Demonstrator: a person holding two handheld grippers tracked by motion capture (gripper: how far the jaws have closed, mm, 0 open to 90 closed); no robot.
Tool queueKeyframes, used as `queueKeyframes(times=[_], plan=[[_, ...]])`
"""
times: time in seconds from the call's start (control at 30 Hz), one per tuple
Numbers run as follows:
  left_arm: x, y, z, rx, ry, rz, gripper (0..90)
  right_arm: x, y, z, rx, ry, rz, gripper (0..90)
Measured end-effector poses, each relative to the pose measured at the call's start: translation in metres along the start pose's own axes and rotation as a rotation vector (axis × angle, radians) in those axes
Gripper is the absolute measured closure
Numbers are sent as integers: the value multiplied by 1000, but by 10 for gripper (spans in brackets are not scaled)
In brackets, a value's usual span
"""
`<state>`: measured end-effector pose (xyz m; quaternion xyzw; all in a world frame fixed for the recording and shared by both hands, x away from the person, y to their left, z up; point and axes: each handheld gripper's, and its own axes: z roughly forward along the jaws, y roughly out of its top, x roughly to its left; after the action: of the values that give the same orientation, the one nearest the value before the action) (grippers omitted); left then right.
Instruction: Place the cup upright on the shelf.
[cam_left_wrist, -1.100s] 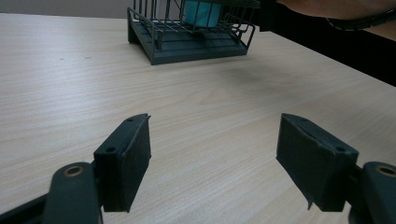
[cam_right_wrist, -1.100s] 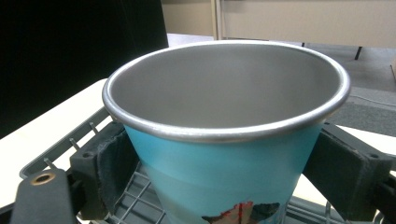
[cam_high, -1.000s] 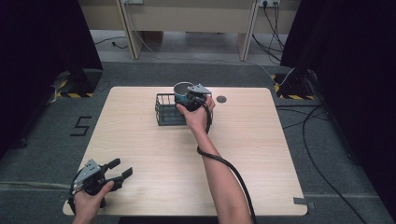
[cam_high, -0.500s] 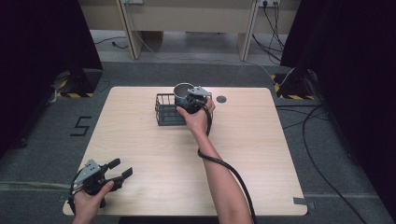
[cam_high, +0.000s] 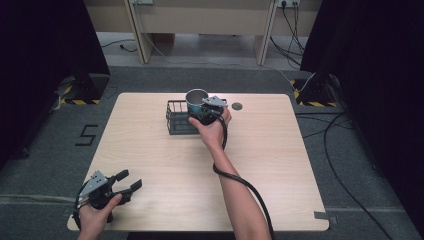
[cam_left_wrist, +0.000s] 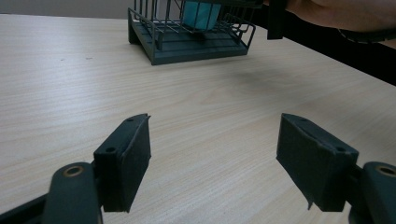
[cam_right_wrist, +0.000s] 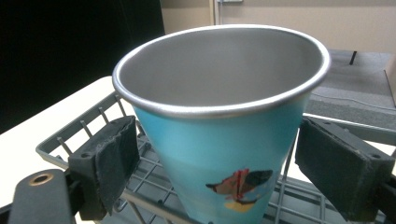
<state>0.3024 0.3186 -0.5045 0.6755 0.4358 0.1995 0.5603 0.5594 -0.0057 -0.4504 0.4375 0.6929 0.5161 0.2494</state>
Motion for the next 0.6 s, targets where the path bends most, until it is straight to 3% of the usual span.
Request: queueKeyframes(times=[0.6], plan=[[-1, 0, 0, 2, 0, 4, 257, 1, -5, -29, -3, 20, 9, 148]])
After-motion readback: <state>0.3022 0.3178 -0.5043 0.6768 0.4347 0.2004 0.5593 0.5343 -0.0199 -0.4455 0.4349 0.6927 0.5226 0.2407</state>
